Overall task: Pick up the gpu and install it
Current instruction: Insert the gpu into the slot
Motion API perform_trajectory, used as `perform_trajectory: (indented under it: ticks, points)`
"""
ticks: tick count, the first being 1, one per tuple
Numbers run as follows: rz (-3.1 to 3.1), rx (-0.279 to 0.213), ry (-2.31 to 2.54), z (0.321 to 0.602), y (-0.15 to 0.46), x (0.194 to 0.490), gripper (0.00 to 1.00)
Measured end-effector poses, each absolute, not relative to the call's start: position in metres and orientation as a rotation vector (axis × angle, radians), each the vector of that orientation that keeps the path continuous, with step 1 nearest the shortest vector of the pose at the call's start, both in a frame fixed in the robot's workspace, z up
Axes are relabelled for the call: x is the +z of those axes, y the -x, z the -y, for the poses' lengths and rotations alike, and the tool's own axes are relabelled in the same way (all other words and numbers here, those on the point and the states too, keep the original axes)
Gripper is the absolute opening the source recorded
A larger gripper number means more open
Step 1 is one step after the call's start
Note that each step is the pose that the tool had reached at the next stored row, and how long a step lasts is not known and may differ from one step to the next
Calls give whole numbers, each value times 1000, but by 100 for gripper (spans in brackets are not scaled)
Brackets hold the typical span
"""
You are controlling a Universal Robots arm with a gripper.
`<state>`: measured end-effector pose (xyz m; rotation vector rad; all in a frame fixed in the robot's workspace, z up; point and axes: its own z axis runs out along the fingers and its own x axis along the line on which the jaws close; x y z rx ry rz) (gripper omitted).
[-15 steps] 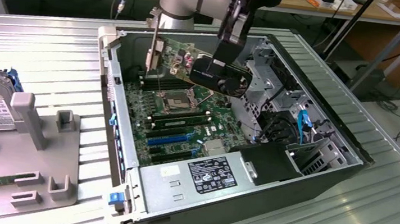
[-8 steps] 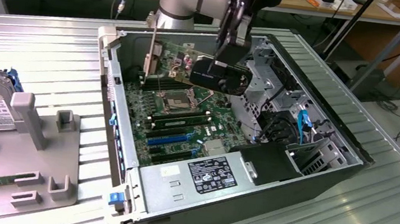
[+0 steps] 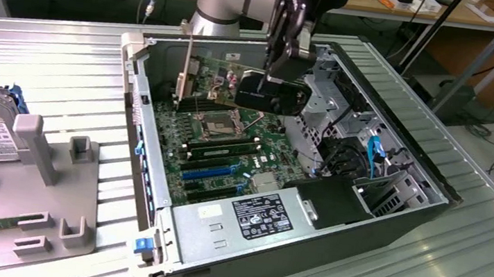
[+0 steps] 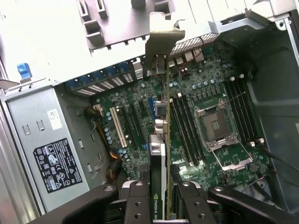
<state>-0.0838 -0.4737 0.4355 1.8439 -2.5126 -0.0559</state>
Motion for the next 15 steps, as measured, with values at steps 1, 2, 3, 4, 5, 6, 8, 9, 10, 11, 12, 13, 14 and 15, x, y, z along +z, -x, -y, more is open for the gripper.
perform_trajectory:
  ticks: [1,2,3,4,5,6,8,9,10,11,12,13,14,15]
  points:
    - [2498,-56,-1864,474,84,436,27]
    - [2474,-55,-1894,474,84,436,27]
    - [2463,-55,-1909,474,84,436,27]
    - [2443,-54,-1933,474,84,436,27]
    - [2435,-54,-1944,474,84,436,27]
    - [2419,-54,-1962,474,84,435,27]
    - [2396,-53,-1990,474,84,435,27]
    - [2388,-53,-1999,474,84,435,27]
    - [2377,-53,-2011,474,84,435,27]
    - [2363,-53,-2028,474,84,435,27]
    - [2356,-53,-2036,474,84,435,27]
    - [2344,-52,-2049,474,84,435,27]
    - [2332,-52,-2063,474,84,435,27]
    - [2323,-52,-2073,474,84,435,27]
